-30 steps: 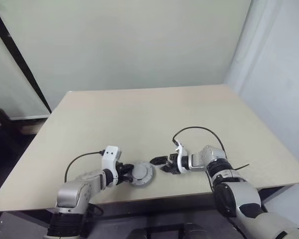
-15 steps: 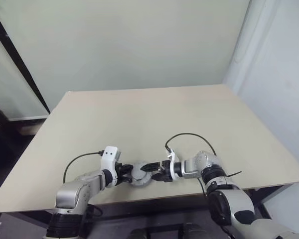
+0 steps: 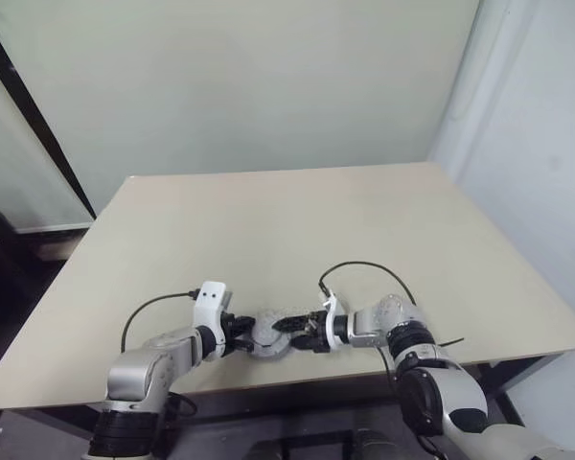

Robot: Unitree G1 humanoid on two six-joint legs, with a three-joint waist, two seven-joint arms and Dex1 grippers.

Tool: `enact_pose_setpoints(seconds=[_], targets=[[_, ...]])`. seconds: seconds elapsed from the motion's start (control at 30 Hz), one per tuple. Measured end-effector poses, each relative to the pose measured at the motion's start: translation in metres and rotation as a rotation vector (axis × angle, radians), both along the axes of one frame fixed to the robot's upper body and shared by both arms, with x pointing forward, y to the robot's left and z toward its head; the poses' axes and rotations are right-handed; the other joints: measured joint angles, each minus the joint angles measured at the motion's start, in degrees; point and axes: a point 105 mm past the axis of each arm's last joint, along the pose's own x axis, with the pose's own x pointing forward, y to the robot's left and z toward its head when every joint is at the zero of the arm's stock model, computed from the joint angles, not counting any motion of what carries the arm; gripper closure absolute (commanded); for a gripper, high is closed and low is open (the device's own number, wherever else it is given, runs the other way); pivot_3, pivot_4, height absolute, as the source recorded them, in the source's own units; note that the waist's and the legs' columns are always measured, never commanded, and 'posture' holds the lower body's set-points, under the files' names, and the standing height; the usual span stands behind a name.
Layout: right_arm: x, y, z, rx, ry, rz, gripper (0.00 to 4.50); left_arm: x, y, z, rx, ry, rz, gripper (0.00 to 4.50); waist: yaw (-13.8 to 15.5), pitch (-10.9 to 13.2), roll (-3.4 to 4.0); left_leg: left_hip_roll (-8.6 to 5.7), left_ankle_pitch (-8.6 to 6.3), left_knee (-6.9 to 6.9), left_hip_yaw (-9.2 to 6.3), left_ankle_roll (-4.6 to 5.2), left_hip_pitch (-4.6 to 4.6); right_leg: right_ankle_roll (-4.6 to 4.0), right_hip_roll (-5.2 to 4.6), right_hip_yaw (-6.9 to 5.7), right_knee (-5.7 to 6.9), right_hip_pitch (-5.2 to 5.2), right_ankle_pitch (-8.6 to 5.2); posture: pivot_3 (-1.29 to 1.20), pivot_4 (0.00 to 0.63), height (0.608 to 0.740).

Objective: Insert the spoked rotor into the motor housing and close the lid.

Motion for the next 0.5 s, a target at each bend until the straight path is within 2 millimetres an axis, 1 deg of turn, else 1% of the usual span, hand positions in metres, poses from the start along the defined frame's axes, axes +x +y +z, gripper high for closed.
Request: enact_pose_setpoints(seconds=[0.03, 0.1, 0.13, 0.17, 0.5], targets=[[-0.0001, -0.0001, 0.0005, 0.008, 0.005, -0.003, 2.21, 0.0002, 0.001, -0.0001, 0.005, -0.001, 0.003, 4.5, -0.01, 0.0, 0.0, 0.0, 0.0, 0.0, 0.0, 0.0, 0.0, 0.0, 0.0, 0.0, 0.0, 0.0, 0.0, 0.0, 0.0, 0.74], [0.0022, 0.0005, 0.0044, 0.028, 0.0, -0.013, 2.6, 0.0008, 0.0057, 0.0, 0.023, 0.0, 0.012, 4.5, -0.49, -0.01, 0.0, 0.0, 0.0, -0.01, -0.01, 0.0, 0.06, 0.0, 0.01, 0.0, 0.02, 0.04, 0.0, 0.0, 0.0, 0.74], [0.0015, 0.0001, 0.0029, 0.021, 0.005, -0.013, 2.94, 0.0011, 0.0054, 0.0, 0.025, -0.002, 0.013, 4.5, -0.76, 0.0, 0.0, 0.0, 0.0, 0.0, -0.02, 0.0, 0.03, 0.0, 0.0, -0.01, 0.02, 0.03, 0.0, 0.0, 0.0, 0.74], [0.0017, 0.0016, 0.0059, 0.048, 0.009, -0.017, 3.07, 0.0009, 0.0075, -0.0011, 0.031, 0.002, 0.019, 4.5, -0.83, 0.0, 0.01, 0.0, 0.0, 0.0, -0.01, 0.01, 0.05, 0.0, 0.0, 0.0, 0.02, 0.04, 0.0, 0.0, 0.0, 0.74], [0.0021, 0.0021, 0.0072, 0.054, 0.006, -0.017, 3.1, 0.0012, 0.0082, -0.0013, 0.032, 0.002, 0.023, 4.5, -1.01, -0.01, 0.02, 0.0, 0.0, 0.07, -0.01, 0.0, 0.05, 0.0, 0.0, -0.01, 0.01, 0.07, 0.0, 0.0, 0.0, 0.74]])
